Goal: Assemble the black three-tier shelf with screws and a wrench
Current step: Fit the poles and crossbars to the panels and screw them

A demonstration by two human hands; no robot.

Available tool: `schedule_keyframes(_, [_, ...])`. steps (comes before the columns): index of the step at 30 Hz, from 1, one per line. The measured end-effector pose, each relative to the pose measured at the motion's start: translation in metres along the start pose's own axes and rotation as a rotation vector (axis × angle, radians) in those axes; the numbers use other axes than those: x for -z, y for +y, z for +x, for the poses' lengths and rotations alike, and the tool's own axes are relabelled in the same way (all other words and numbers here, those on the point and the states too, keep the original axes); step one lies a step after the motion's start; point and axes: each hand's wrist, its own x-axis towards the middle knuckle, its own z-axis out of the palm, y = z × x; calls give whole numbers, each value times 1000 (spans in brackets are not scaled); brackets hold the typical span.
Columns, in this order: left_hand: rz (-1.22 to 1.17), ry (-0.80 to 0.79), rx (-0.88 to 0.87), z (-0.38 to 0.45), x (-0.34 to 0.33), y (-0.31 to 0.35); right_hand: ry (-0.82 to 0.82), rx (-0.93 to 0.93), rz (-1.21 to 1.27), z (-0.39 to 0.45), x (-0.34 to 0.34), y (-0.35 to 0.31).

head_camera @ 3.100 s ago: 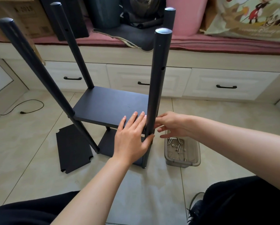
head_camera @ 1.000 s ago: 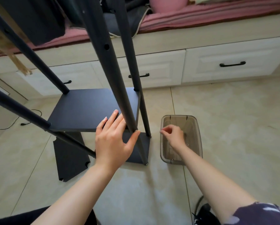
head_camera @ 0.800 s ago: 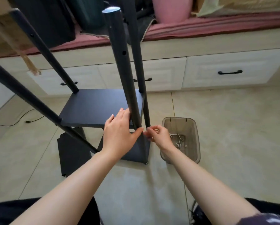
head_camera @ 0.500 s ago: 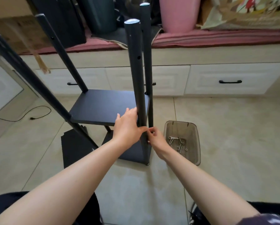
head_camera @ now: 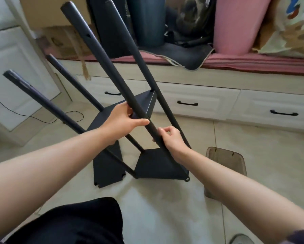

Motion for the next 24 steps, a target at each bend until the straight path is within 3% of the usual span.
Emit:
schedule_keyframes(14, [-400, 202, 138, 6, 82, -88, -192, 120, -256, 34, -68, -56])
schedule_keyframes(24, [-717, 364, 190, 2, 71, -143, -212, 76, -409, 70, -97, -69])
